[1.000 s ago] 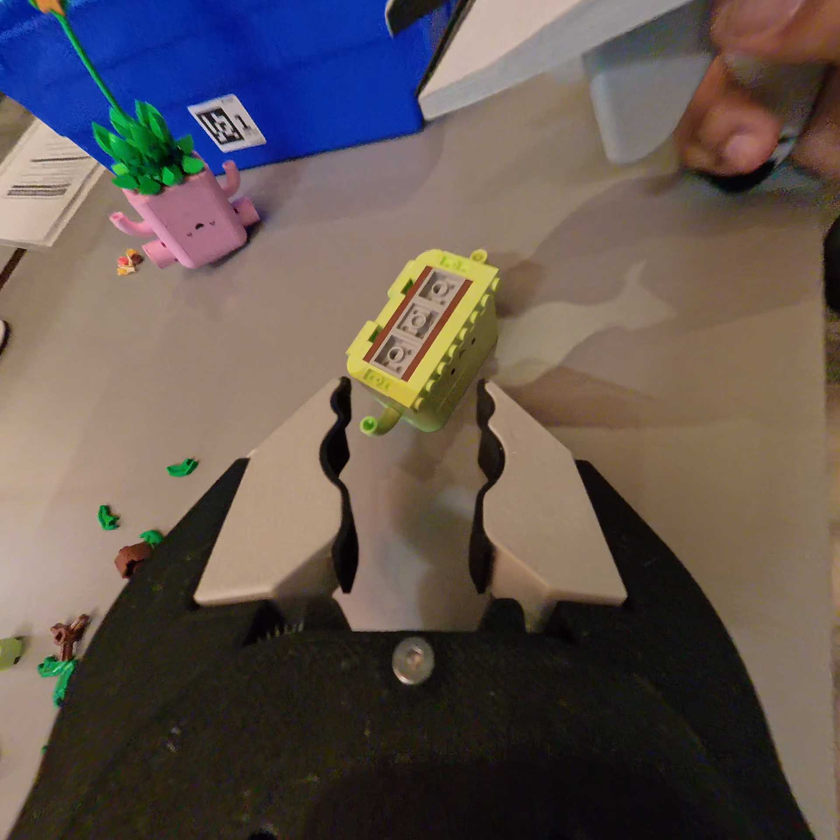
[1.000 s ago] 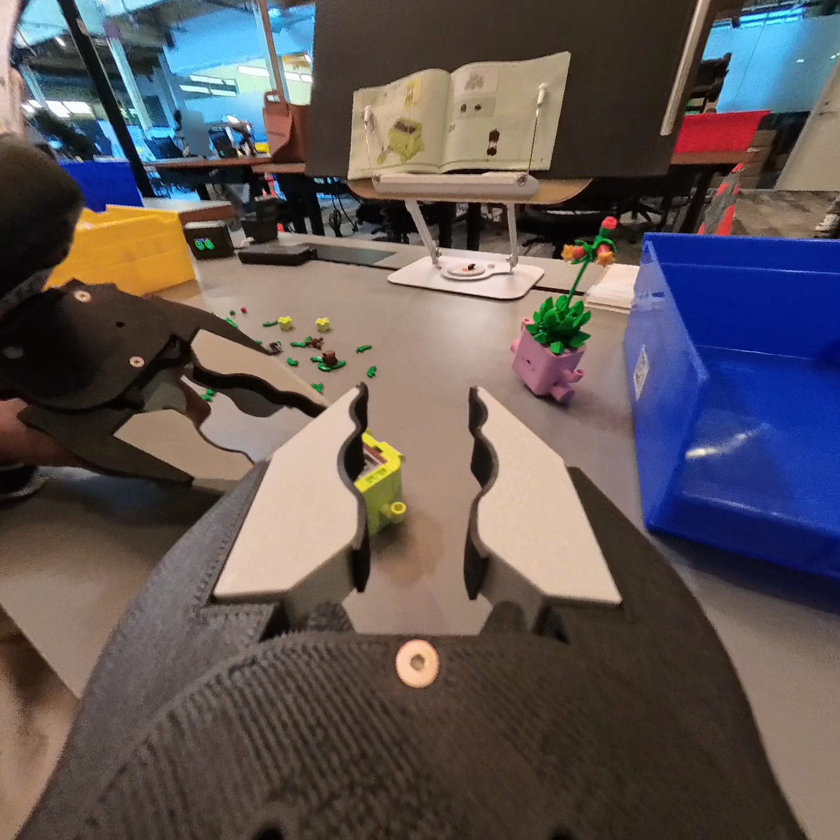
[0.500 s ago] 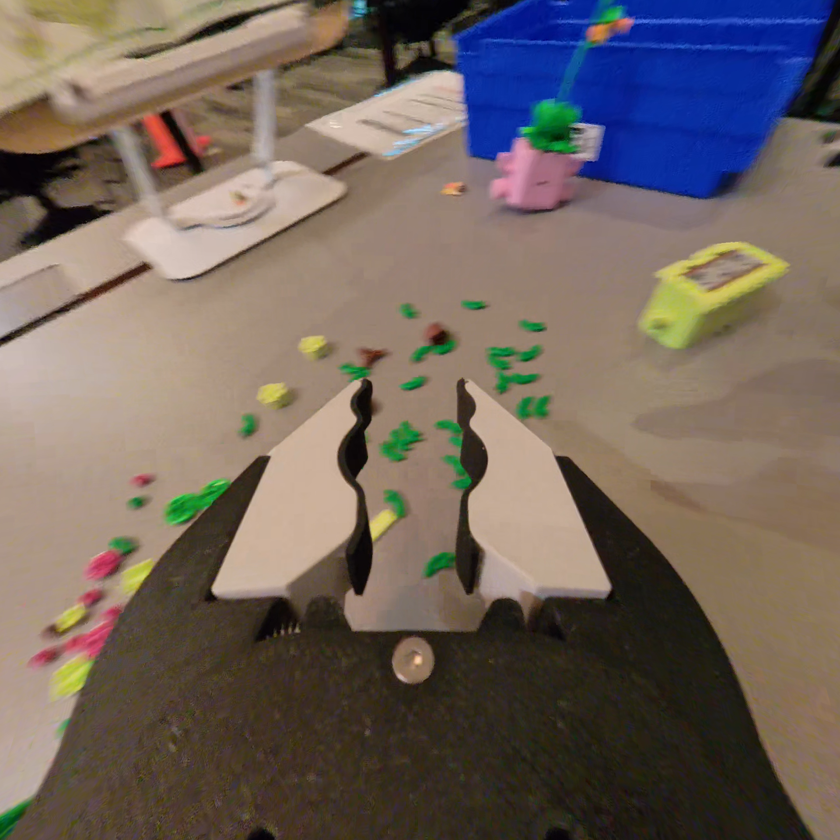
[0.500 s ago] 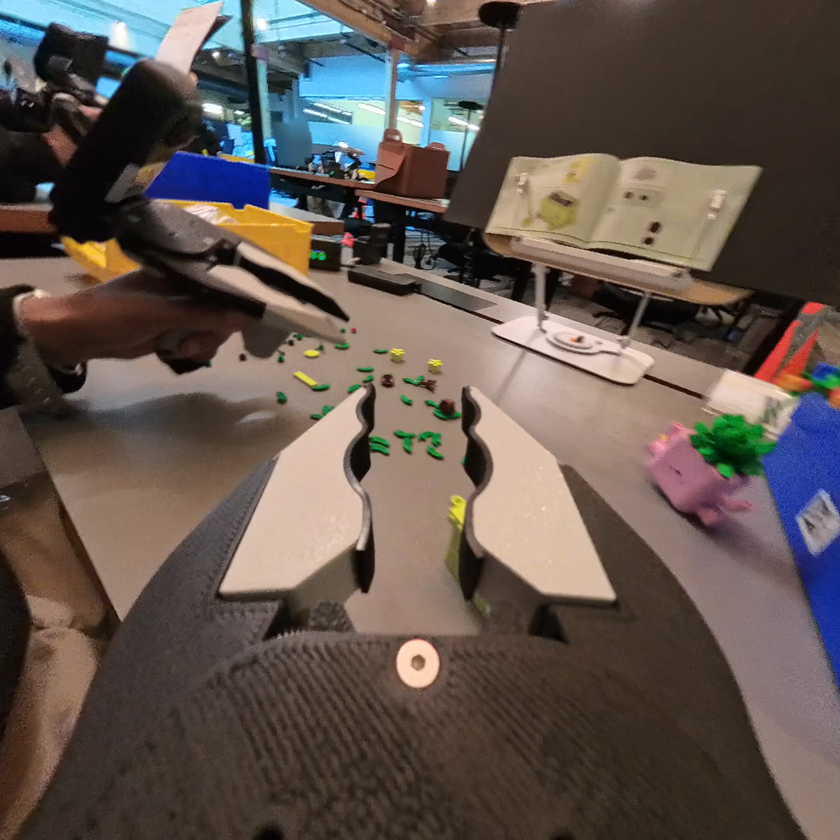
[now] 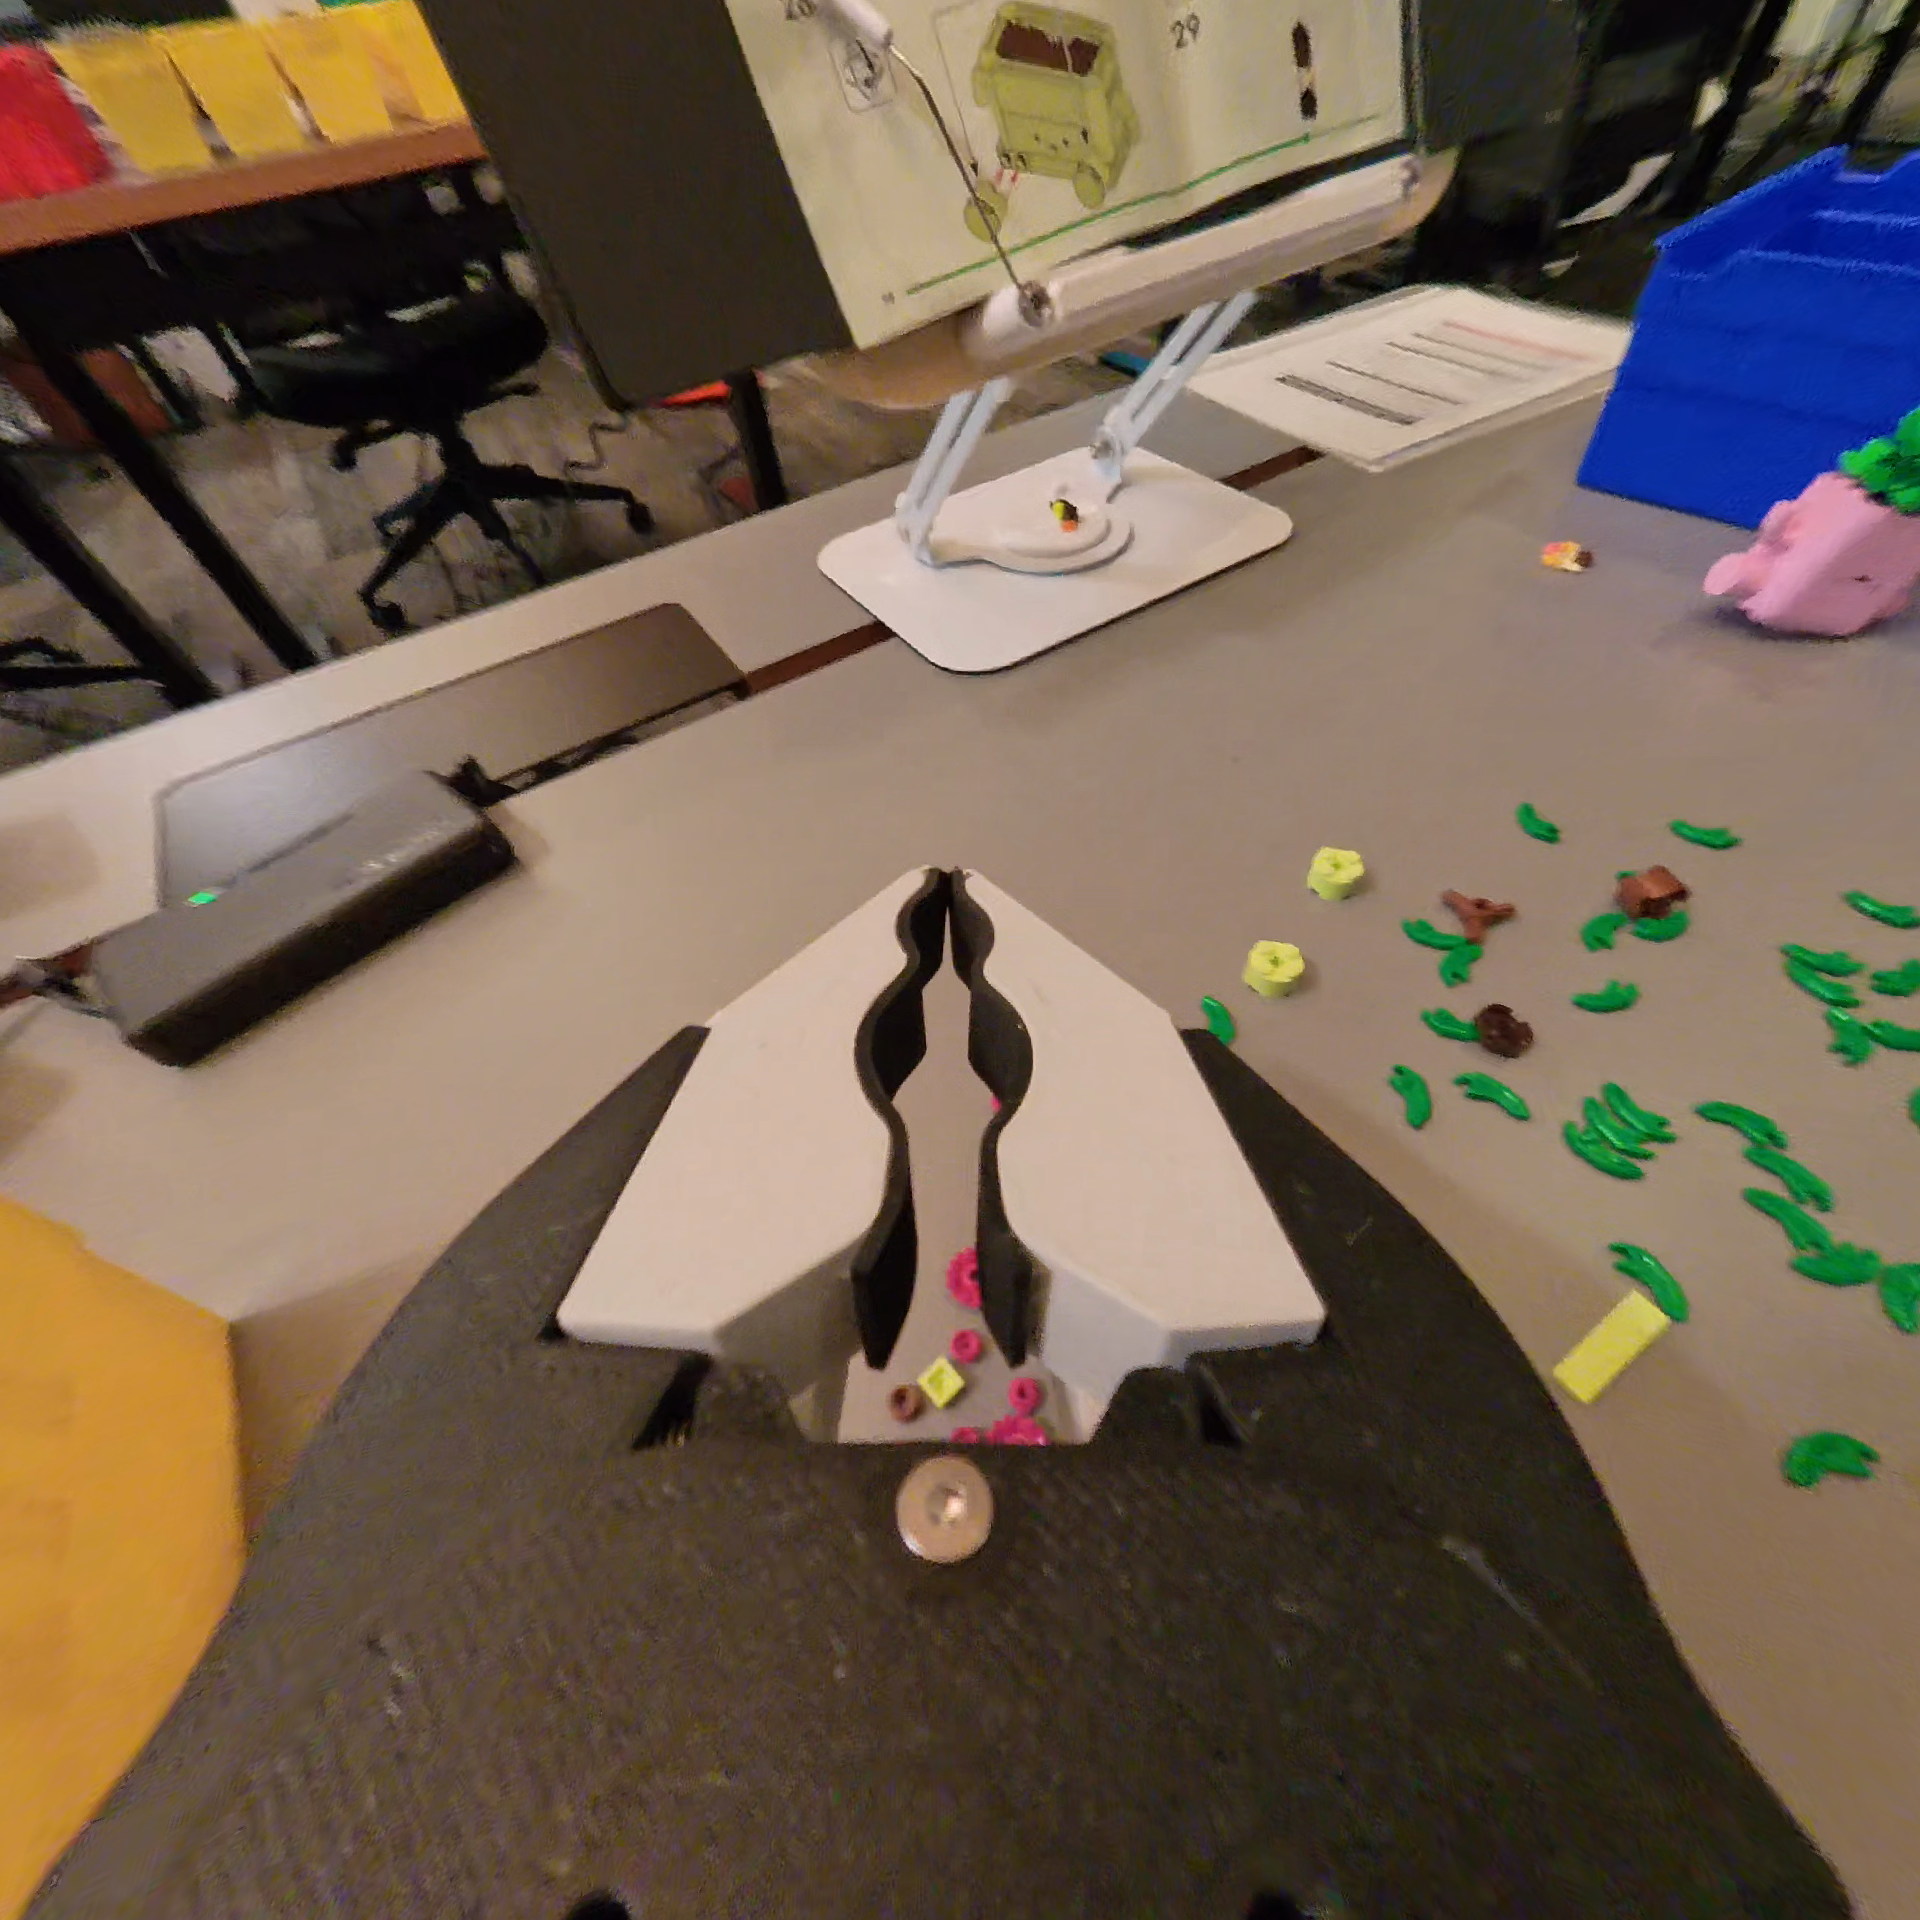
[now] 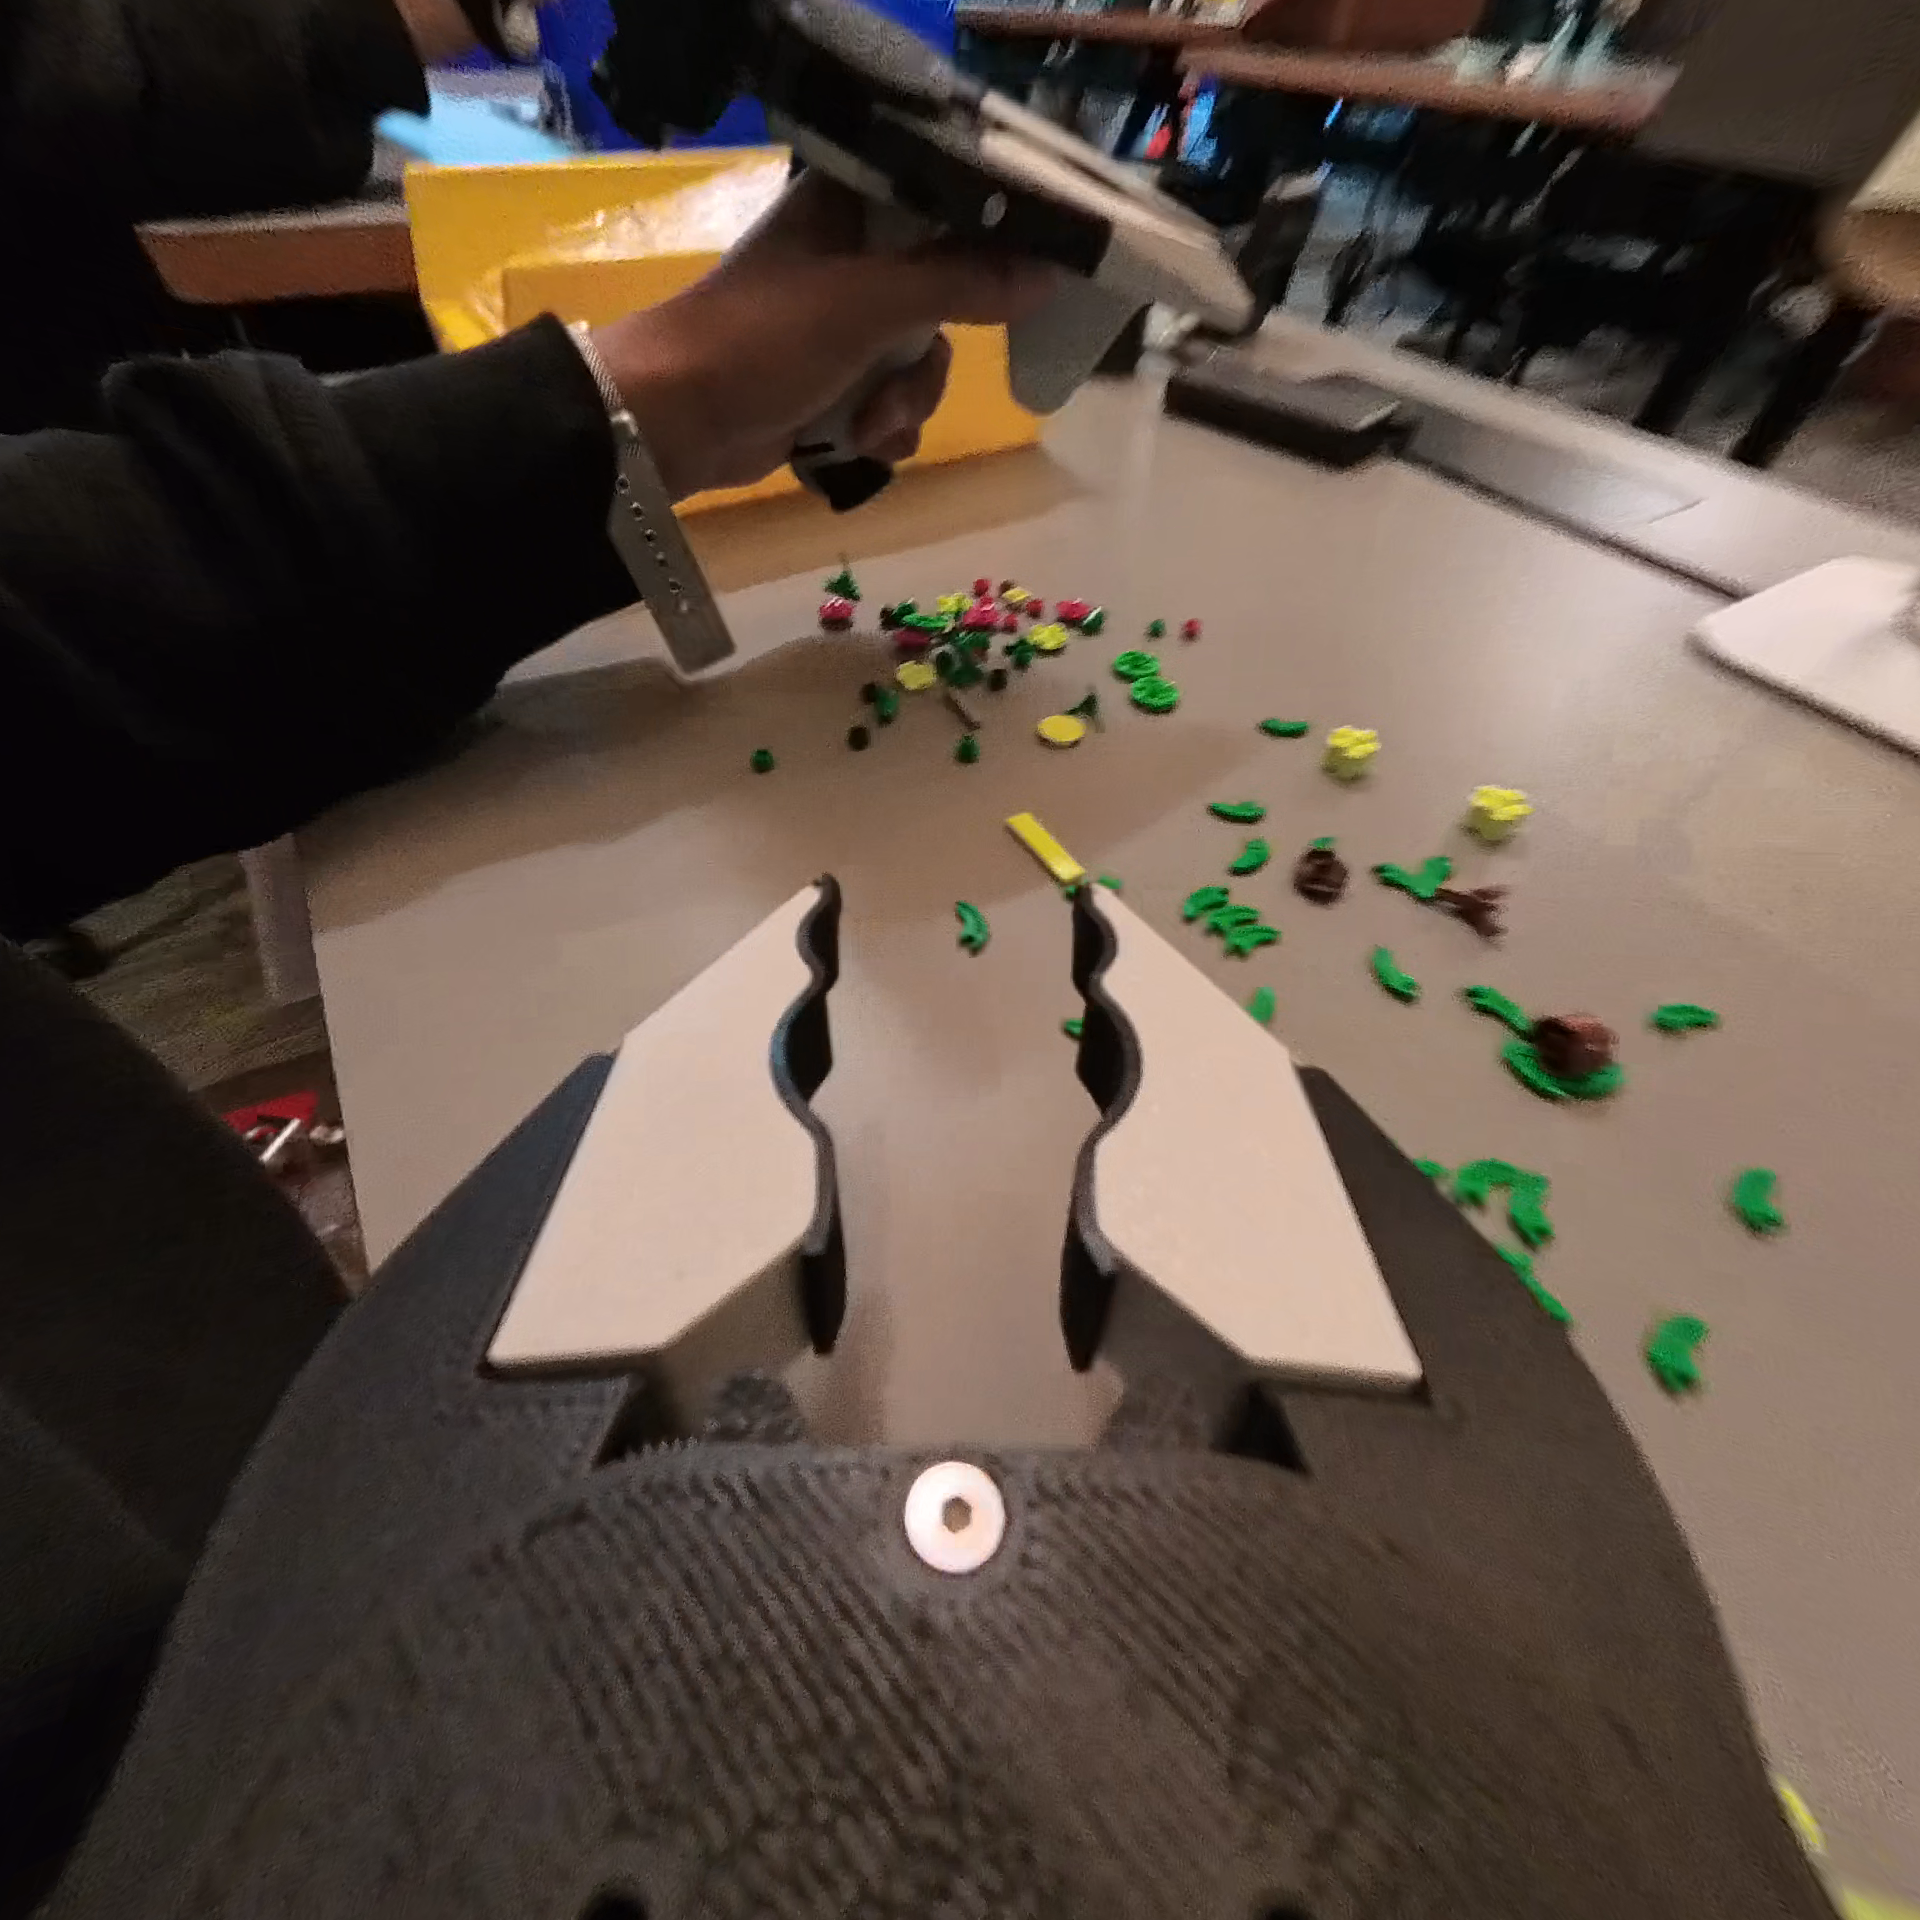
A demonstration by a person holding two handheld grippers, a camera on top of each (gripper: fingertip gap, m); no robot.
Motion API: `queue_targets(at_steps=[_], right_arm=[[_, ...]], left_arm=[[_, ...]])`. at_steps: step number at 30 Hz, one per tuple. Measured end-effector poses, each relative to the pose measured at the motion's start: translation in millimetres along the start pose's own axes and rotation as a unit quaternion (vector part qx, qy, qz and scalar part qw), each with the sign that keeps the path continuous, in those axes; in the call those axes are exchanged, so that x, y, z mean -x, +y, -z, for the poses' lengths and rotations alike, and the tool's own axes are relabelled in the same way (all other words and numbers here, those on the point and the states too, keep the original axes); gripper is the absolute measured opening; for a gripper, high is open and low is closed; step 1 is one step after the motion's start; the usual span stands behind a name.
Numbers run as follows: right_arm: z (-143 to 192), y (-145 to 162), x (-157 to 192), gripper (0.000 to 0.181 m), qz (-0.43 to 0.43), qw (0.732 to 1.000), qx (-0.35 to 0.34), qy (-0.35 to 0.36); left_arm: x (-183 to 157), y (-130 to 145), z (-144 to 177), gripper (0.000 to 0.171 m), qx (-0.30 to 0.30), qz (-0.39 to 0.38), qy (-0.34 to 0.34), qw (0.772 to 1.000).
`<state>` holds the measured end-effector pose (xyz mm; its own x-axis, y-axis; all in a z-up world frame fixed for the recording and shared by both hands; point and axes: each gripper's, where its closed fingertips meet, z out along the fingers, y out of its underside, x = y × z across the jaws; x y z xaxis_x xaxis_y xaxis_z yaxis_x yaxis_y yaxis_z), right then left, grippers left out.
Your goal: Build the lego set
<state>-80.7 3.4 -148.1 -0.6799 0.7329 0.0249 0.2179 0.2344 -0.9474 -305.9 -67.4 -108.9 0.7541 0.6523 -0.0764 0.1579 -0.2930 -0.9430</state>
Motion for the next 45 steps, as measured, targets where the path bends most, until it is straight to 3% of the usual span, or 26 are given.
queue_targets(at_steps=[2,6,12,17,20,24,28,35,39,42,45], right_arm=[[-21.5,2.4,1.4,0.043,0.003,0.999,0.037,-0.007],[-65.8,-1.9,-23.1,0.024,-0.012,0.996,0.089,0.017],[-129.8,8.3,-39.9,0.026,-0.039,0.984,0.174,-0.001],[-149.8,18.1,-40.7,0.026,-0.029,0.978,0.208,-0.005],[-151.1,18.9,-43.2,0.013,-0.014,0.977,0.212,0.000],[-141.8,16.4,-44.2,0.010,-0.008,0.979,0.204,0.005],[-112.3,7.1,-42.5,0.010,-0.029,0.985,0.168,0.005],[-34.9,22.8,-44.7,0.009,-0.047,0.985,0.159,0.046],[-6.3,40.7,-28.9,0.009,-0.042,0.982,0.178,0.043],[5.3,53.8,-12.0,0.009,-0.036,0.981,0.187,0.040],[11.7,68.5,-4.8,0.008,-0.036,0.977,0.202,0.055]], left_arm=[[-6.7,7.0,-0.8,0.000,0.000,0.024,0.023,0.999],[-24.0,16.9,-3.8,0.000,-0.029,0.053,0.072,0.996],[-24.6,16.4,-5.3,0.000,-0.043,0.105,0.109,0.988],[-16.6,19.4,-4.4,0.000,-0.048,0.117,0.107,0.986],[-14.2,21.0,-5.4,0.000,-0.049,0.125,0.108,0.985],[-20.0,21.6,-7.8,0.000,-0.047,0.123,0.121,0.984],[-30.8,25.6,-10.7,0.006,-0.027,0.103,0.132,0.986],[-58.4,43.8,-28.1,0.010,0.059,0.034,0.120,0.990],[-83.7,46.9,-35.5,0.011,0.125,-0.016,0.110,0.986],[-90.2,57.4,-33.1,0.016,0.222,-0.168,0.048,0.959],[-87.5,51.2,-28.3,0.013,0.269,-0.341,-0.047,0.900]])
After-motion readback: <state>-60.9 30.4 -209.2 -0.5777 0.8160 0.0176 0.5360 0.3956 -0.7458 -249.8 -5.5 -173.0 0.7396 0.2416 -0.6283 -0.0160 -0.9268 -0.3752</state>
